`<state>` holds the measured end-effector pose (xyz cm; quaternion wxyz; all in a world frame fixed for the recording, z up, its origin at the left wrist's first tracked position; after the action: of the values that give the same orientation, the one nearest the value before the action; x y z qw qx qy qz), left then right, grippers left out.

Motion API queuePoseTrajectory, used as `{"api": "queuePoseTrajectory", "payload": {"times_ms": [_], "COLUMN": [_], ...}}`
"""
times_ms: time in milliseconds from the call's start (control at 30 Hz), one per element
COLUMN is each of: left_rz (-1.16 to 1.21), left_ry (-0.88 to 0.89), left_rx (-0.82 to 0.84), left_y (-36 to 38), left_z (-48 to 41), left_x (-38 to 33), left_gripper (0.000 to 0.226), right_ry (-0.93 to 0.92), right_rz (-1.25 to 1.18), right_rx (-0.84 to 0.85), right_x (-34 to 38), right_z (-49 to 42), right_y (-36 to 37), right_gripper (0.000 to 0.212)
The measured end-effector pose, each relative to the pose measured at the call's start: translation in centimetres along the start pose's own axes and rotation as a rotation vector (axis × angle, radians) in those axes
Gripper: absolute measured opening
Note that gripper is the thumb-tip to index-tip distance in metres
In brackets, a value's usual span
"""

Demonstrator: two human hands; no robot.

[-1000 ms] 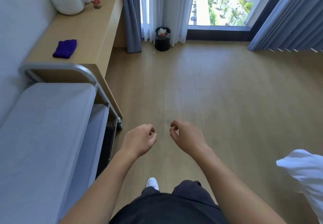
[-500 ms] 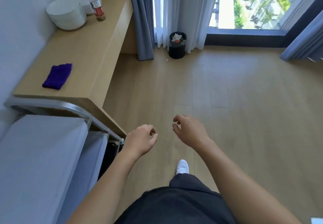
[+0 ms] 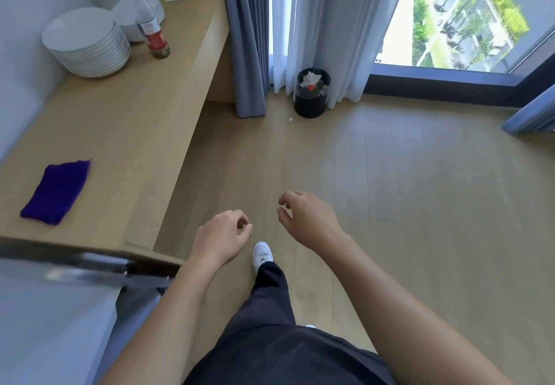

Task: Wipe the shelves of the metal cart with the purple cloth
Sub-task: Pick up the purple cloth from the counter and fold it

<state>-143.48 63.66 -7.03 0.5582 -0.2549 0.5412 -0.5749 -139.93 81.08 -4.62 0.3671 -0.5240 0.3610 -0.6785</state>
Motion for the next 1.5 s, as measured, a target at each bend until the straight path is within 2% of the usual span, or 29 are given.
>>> {"api": "queuePoseTrajectory", "payload": {"times_ms": [333,533,700,867,1067,1200,1333,1500], "left_rz": [0.038,0.095,0.179,0.260,0.316,0.333,0.309,0.270], "left_ry": [-0.029,-0.263,-0.510,-0.836,-1.215,-1.393,-1.455,-1.342], "left_rx": [-0.090,-0.192,-0.230,-0.382,-0.431,-0.468,-0.467,-0.447], "left_y": [-9.7,-14.4,-15.7,-17.0,-14.8,-12.8,-11.5,-11.5], "left_z": [-17.2,-20.9,-19.3,-14.2,-5.0,0.9,3.8,3.8], "left_x": [4.2,11.7,19.7,26.1,29.6,29.4,30.5,33.4], "left_gripper": [0.017,0.016,0.013,0.012,0.017,0.020,0.022,0.022], "right_ry": [-0.062,-0.258,-0.493,-0.822,-1.190,-1.345,-1.413,-1.369], "right_rz": [0.043,0.091,0.099,0.165,0.260,0.308,0.344,0.409], "right_rx": [-0.041,0.023,0.185,0.396,0.585,0.673,0.701,0.685], "right_x": [5.9,12.7,21.2,30.0,39.0,43.0,46.0,47.9], "right_z": [-18.0,-26.3,-32.3,-34.5,-31.7,-27.7,-24.4,-23.8], "right_y": [-3.5,-2.2,1.1,6.4,12.2,16.3,19.4,22.4], "right_gripper": [0.029,0.031,0.029,0.031,0.029,0.026,0.027,0.027]}}
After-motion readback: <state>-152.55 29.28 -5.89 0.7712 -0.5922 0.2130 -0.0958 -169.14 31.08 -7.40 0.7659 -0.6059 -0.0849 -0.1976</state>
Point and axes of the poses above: each hand's wrist, its own z-axis away from the middle knuckle, its own y-axis out of the palm, x = y × z, the point moved 7 cm from there along -z, towards the middle knuckle, and after that the axes turned 2 degrees about -z, right-handed, at the moved point
